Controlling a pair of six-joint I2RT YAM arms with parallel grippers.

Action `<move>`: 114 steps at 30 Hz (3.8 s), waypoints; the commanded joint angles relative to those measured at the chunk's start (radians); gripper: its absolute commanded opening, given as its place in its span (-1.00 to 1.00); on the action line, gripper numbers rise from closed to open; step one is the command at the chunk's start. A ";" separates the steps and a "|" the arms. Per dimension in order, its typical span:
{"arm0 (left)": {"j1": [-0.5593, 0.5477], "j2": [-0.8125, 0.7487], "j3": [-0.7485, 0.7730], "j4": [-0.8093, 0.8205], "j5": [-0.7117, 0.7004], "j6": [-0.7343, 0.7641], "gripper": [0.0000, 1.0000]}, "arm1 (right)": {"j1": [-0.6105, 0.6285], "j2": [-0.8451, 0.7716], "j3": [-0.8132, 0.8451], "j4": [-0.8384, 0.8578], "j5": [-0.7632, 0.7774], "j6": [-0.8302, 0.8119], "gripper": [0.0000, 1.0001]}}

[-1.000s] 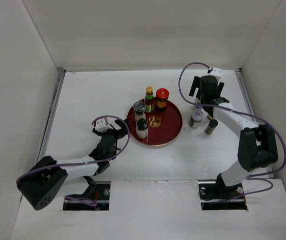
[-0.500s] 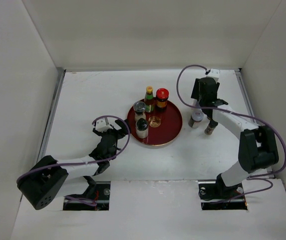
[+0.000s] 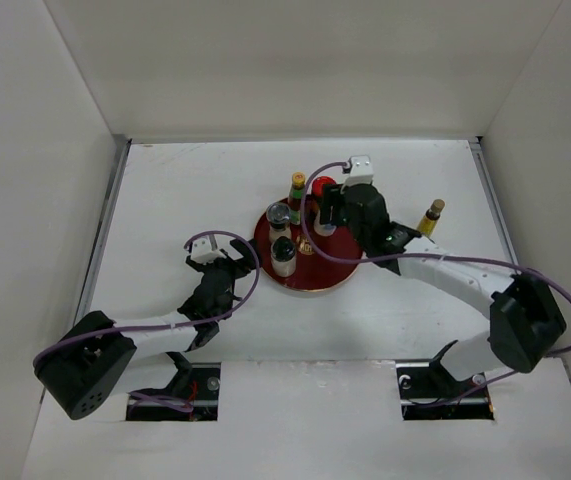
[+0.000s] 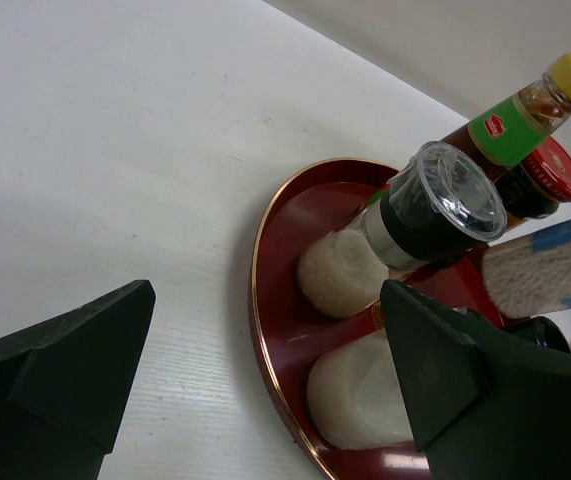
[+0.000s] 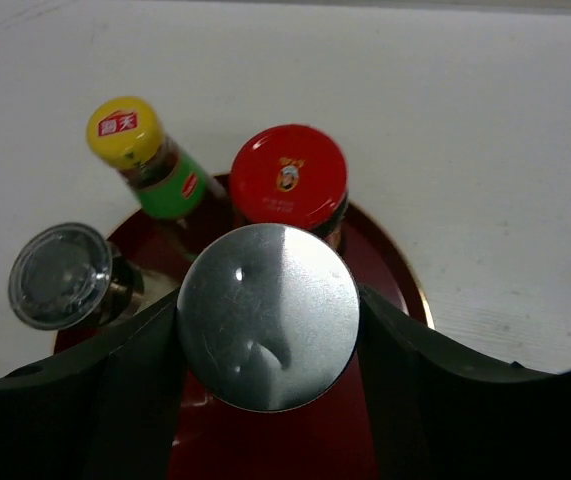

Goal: Organize the condiment bottles

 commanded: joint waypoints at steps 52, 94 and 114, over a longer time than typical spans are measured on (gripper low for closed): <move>0.002 0.012 0.038 0.042 0.040 -0.035 1.00 | -0.305 -0.028 -0.205 -0.083 0.045 0.213 0.77; 0.007 0.015 0.038 0.042 0.046 -0.035 1.00 | -0.148 0.000 -0.018 0.000 0.018 0.197 0.87; -0.010 0.018 0.040 0.042 0.060 -0.053 1.00 | -0.407 -0.391 -0.439 -0.174 0.200 0.351 0.98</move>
